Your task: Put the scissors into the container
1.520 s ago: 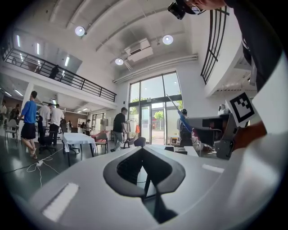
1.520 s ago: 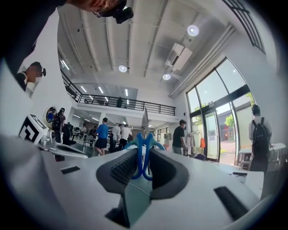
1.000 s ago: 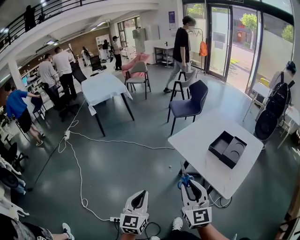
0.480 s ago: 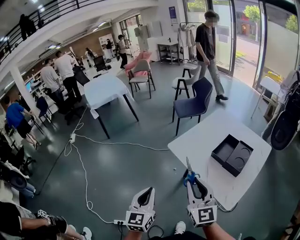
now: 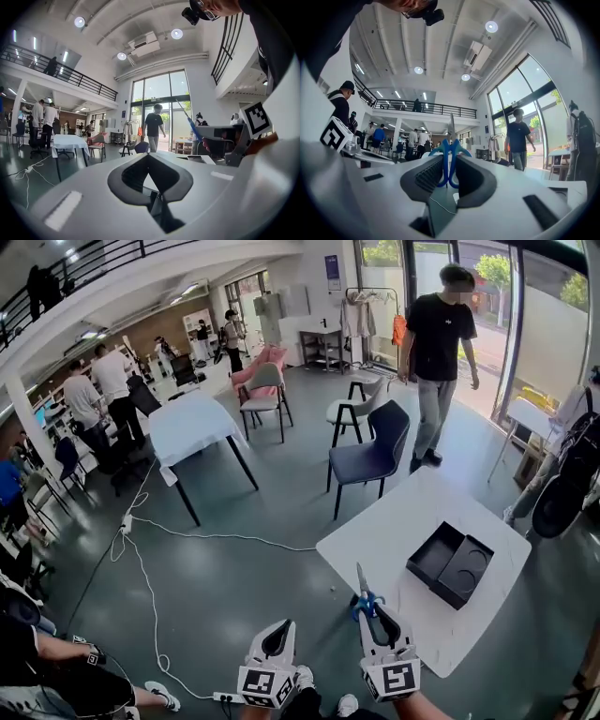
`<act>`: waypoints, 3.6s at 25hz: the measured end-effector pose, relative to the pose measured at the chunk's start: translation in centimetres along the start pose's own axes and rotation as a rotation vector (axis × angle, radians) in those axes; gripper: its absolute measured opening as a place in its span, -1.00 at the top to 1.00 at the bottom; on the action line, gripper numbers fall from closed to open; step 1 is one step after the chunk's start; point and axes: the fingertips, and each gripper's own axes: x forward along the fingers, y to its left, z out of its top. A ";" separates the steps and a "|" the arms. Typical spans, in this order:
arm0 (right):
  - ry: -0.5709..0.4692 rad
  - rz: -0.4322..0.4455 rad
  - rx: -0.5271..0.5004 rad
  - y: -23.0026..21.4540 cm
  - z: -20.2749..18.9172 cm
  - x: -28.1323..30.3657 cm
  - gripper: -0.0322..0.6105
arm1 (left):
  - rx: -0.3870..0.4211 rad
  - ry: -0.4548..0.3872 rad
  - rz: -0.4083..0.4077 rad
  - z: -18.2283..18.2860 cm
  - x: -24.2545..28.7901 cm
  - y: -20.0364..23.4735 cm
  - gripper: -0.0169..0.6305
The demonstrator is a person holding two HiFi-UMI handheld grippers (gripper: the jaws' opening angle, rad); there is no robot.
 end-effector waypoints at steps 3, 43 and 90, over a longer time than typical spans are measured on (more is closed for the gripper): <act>0.009 -0.009 -0.035 -0.4 -0.3 1.8 0.62 | 0.006 -0.003 -0.033 -0.1 2.2 1.1 0.92; 0.081 -0.541 0.072 -15.0 -3.4 12.9 0.62 | 0.057 0.014 -0.517 1.9 27.1 3.8 0.92; 0.302 -0.995 0.221 -35.4 -15.7 8.5 0.62 | 0.126 0.149 -0.914 -1.6 48.7 -11.3 0.92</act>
